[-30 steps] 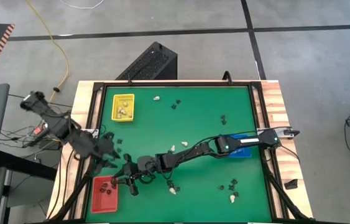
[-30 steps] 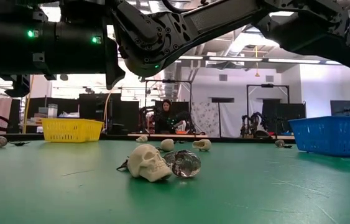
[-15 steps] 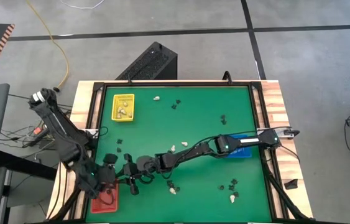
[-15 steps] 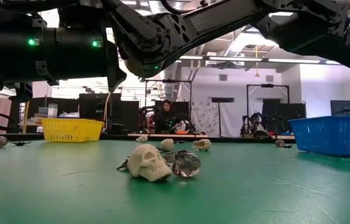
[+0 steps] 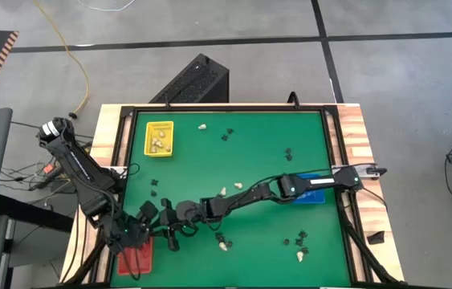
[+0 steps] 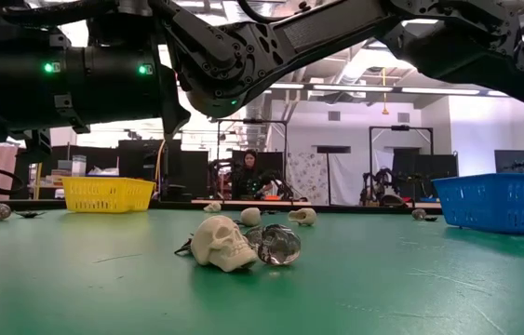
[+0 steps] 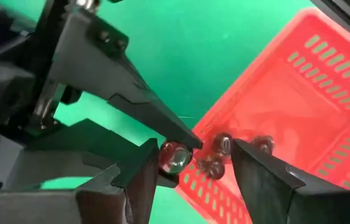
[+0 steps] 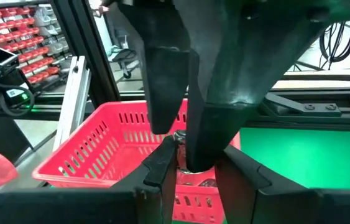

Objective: Sort Halloween decoration
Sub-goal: Put the black skull toy into the red bin

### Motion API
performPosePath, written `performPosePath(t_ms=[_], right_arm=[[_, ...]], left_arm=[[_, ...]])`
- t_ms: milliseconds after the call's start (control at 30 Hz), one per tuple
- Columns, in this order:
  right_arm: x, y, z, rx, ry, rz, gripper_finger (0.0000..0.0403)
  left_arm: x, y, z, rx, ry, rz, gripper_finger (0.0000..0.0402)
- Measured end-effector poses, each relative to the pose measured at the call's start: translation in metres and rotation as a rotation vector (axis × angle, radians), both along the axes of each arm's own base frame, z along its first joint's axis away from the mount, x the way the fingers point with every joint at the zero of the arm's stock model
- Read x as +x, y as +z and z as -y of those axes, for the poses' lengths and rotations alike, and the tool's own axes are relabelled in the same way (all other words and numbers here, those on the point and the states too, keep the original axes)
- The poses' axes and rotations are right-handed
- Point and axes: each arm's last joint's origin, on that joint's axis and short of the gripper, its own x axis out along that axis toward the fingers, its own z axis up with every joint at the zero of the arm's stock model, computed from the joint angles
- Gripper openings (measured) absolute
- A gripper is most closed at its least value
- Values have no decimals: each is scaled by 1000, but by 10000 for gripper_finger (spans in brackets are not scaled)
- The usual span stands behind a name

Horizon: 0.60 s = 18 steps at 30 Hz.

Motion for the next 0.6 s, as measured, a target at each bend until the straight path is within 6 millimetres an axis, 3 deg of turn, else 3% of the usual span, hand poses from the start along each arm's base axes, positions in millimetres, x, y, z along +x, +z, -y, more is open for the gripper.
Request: performPosePath(t_ms=[267,600], right_arm=[[0,-1,0,34,1,1,124],[0,-2,-1,31,8,-12,124]], left_arm=[[3,-11,3,100,-92,10,176],[4,-16,4,129,-81,3,65]])
